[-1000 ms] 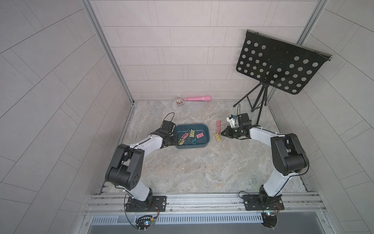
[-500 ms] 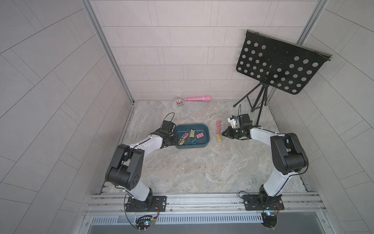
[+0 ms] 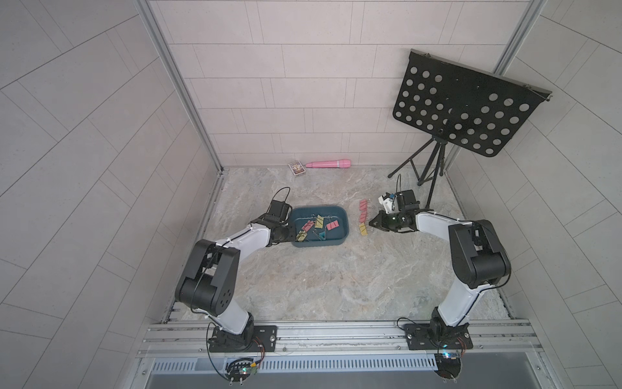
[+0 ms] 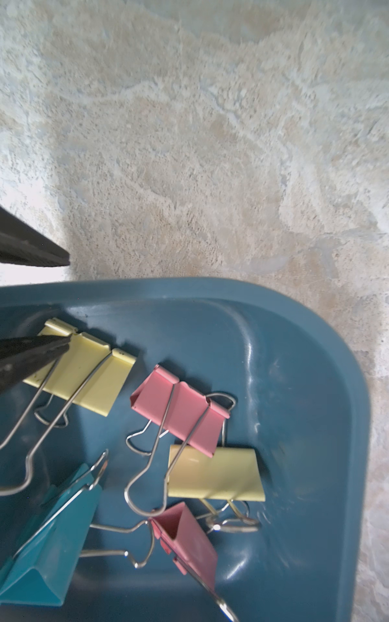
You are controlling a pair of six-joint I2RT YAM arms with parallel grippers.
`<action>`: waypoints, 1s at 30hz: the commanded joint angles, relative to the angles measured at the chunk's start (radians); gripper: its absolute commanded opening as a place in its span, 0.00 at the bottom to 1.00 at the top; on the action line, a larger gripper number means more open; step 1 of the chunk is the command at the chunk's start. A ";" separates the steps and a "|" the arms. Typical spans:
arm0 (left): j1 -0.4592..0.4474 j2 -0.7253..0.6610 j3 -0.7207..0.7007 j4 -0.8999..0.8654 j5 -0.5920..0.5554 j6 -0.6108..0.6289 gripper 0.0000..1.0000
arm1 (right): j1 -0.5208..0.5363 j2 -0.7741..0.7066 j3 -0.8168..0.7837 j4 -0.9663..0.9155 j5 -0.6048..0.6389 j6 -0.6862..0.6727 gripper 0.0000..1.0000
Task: Take out the binder clips from the storage box
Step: Place the binder clip at the center of the board.
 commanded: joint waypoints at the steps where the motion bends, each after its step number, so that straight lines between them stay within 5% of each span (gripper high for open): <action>1: 0.006 0.002 -0.011 -0.022 -0.009 -0.002 0.42 | -0.003 0.010 -0.008 0.005 -0.005 0.001 0.06; 11: 0.006 -0.004 -0.014 -0.024 -0.010 -0.001 0.42 | -0.010 -0.031 0.021 -0.063 0.024 -0.032 0.25; 19: 0.006 -0.007 -0.016 -0.021 -0.011 -0.001 0.42 | -0.002 -0.125 0.160 -0.245 0.094 -0.113 0.29; 30: 0.006 -0.009 -0.015 -0.018 -0.006 -0.003 0.42 | 0.193 -0.075 0.336 -0.313 0.122 -0.171 0.31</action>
